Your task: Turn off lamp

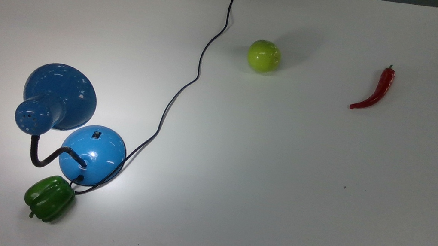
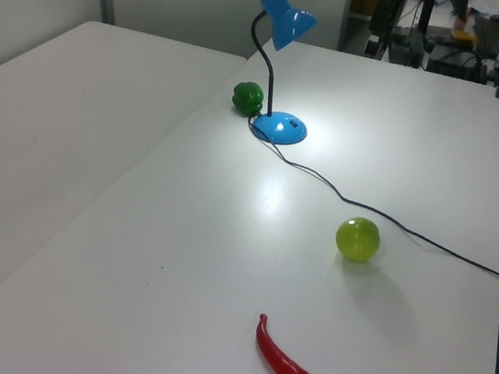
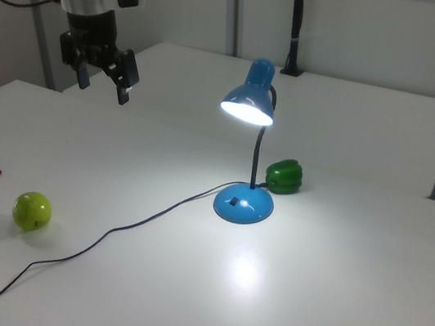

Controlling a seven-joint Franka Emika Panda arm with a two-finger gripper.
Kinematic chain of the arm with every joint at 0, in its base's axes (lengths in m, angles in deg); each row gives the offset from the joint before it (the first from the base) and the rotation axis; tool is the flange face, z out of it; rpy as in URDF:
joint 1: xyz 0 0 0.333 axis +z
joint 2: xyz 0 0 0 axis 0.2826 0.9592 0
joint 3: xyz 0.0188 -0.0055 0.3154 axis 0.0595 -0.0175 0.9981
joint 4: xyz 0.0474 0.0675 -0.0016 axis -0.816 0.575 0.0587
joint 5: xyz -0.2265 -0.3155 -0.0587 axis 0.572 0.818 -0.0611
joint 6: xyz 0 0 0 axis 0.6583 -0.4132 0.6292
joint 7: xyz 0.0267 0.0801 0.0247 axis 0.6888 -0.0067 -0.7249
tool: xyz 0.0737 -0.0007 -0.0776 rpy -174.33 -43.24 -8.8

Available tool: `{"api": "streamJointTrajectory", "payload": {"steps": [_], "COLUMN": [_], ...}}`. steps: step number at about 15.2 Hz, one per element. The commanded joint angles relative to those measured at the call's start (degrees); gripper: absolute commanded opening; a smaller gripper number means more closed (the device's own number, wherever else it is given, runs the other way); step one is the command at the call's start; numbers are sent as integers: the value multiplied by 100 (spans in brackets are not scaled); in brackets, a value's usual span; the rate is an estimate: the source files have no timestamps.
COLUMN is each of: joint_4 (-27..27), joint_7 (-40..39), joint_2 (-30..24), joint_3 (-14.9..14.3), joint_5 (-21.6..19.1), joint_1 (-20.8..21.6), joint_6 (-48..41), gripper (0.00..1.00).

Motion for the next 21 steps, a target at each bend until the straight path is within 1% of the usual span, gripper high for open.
{"api": "streamJointTrajectory", "payload": {"steps": [1,9,14,15,16,18,19,20,21], "joint_4": [79,79,79,79,70,70,62,61,70], "joint_7": [-100,-170,-188,-214,-275,-669,-837,-856,-856], "joint_2": [-30,-39,-30,-39,-39,-47,-47,-47,-47], "joint_3": [-36,-36,-88,-88,-97,-115,-158,-185,-194], "joint_5": [61,61,17,17,8,-27,-70,-114,-141], "joint_1": [72,72,55,37,20,-7,-7,-7,-7], "joint_6": [61,52,87,87,87,96,79,96,87], "gripper": [100,100,100,96,84,55,36,26,18]}}
